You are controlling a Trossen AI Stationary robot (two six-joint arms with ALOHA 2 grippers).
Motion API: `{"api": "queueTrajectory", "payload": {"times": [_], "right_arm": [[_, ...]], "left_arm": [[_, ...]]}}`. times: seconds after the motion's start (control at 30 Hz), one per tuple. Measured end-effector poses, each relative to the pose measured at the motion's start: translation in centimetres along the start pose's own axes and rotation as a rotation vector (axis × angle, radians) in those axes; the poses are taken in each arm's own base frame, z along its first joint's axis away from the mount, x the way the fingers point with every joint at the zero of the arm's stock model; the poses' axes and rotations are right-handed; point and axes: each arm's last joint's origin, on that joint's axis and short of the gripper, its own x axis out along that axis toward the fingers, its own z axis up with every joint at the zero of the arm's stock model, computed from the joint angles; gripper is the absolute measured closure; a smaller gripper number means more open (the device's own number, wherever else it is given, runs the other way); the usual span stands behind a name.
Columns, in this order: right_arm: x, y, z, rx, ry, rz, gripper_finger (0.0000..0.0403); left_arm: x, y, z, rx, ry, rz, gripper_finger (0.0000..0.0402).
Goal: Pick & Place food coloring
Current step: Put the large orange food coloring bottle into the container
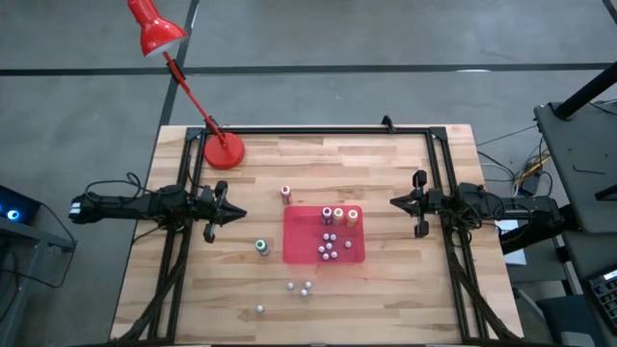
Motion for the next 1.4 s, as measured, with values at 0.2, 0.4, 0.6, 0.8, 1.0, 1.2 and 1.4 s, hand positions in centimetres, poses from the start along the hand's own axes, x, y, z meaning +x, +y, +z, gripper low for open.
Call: {"api": "queueTrajectory", "payload": {"times": [0.2,0.4,0.6,0.8,1.0,1.2,1.4], "right_arm": [[0.0,0.0,0.0,0.0,0.0,0.0,0.0394],[0.0,0.0,0.0,0.0,0.0,0.0,0.0394],[0.0,0.0,0.0,0.0,0.0,0.0,0.0394],[0.0,0.0,0.0,0.0,0.0,0.0,0.0394],[0.0,0.0,0.0,0.0,0.0,0.0,0.0394],[0.0,0.0,0.0,0.0,0.0,0.0,0.0394],[0.0,0.0,0.0,0.0,0.0,0.0,0.0394]], "left_arm": [[0.0,0.0,0.0,0.0,0.0,0.0,0.0402],[0.0,0.0,0.0,0.0,0.0,0.0,0.0402],[0.0,0.0,0.0,0.0,0.0,0.0,0.0402],[0.0,0.0,0.0,0.0,0.0,0.0,0.0402],[0.0,0.0,0.0,0.0,-0.005,0.006,0.0402],[0.0,0.0,0.4,0.003,-0.039,0.038,0.0402],[-0.3,-0.5,2.1,0.001,-0.047,0.036,0.0402]]}}
